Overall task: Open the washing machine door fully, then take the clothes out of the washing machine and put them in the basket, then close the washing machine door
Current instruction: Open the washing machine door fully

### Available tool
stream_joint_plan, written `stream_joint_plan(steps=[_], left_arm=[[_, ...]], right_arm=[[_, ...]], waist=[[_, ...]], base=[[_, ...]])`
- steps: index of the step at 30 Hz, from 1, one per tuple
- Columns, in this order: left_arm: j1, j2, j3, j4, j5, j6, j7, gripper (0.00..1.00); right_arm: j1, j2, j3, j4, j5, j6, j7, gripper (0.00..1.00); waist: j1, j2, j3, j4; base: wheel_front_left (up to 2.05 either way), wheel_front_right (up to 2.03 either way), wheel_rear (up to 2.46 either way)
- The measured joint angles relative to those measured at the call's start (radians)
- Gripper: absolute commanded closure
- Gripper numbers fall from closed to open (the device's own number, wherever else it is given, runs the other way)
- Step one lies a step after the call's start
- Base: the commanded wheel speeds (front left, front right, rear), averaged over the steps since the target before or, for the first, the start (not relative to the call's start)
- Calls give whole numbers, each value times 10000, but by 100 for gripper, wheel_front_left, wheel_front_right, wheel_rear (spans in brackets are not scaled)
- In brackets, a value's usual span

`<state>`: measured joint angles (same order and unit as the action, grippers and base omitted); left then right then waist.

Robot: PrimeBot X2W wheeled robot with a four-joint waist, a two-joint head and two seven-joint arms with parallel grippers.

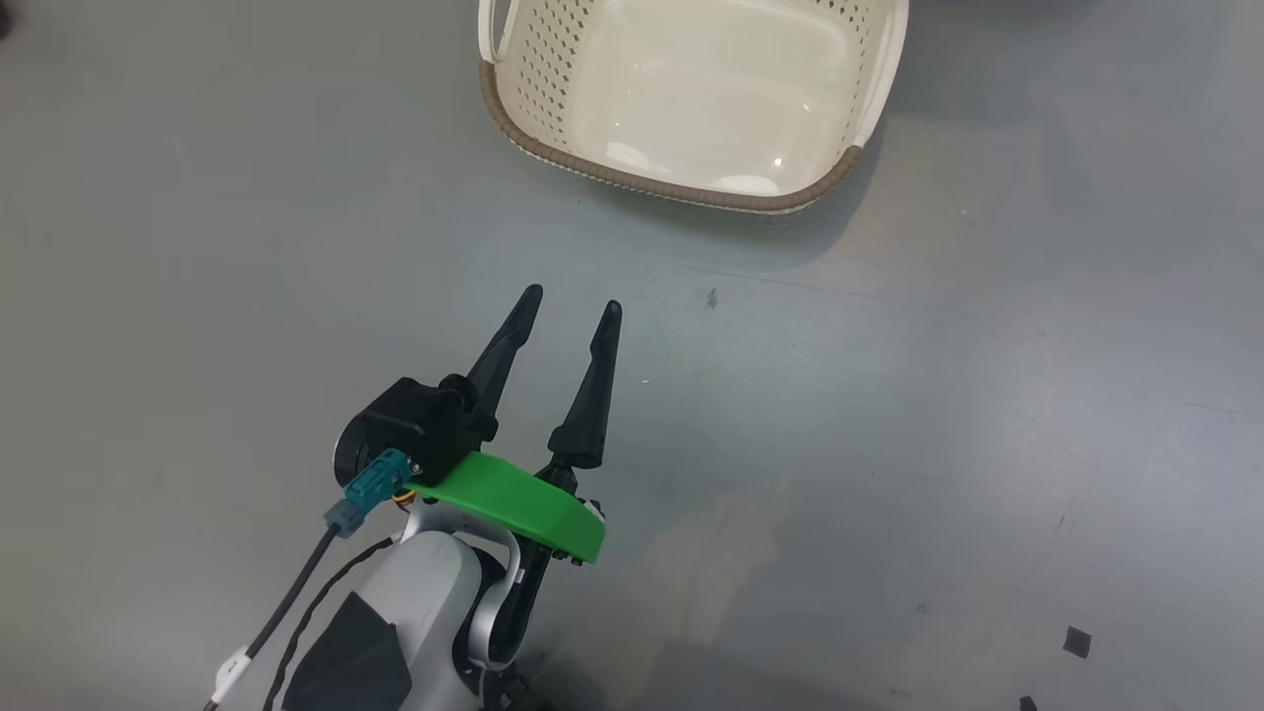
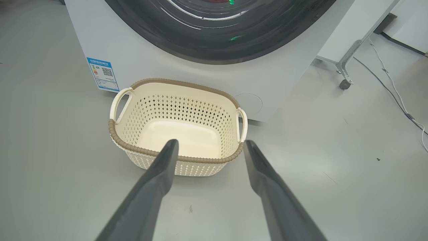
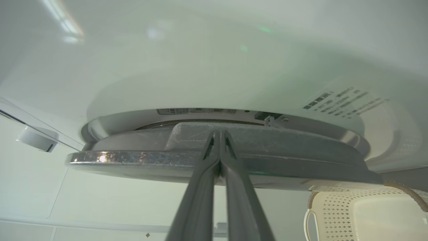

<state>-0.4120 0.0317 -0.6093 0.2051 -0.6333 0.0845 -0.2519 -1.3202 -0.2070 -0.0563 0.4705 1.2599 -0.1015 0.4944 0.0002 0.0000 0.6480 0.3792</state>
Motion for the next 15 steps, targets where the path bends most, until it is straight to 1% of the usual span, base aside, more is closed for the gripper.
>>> stream_joint_plan(steps=[2,8,10,15], left_arm=[[-26,-4,31,-2,-8,15,0,0],[-38,-23,44,8,-138,35,0,0],[-38,-23,50,2,-165,63,0,0],[-40,-31,56,-161,-169,86,-2,0]], right_arm=[[-166,-19,10,107,-2,-67,38,100],[-460,-171,92,558,-21,-75,244,100],[-555,-207,98,690,-35,-146,290,100],[-880,-240,-8,1101,-19,-161,385,100]], waist=[[0,0,58,59],[0,0,140,244],[0,0,142,286],[0,0,152,414]], base=[[0,0,0],[0,0,0],[0,0,0],[0,0,0]])
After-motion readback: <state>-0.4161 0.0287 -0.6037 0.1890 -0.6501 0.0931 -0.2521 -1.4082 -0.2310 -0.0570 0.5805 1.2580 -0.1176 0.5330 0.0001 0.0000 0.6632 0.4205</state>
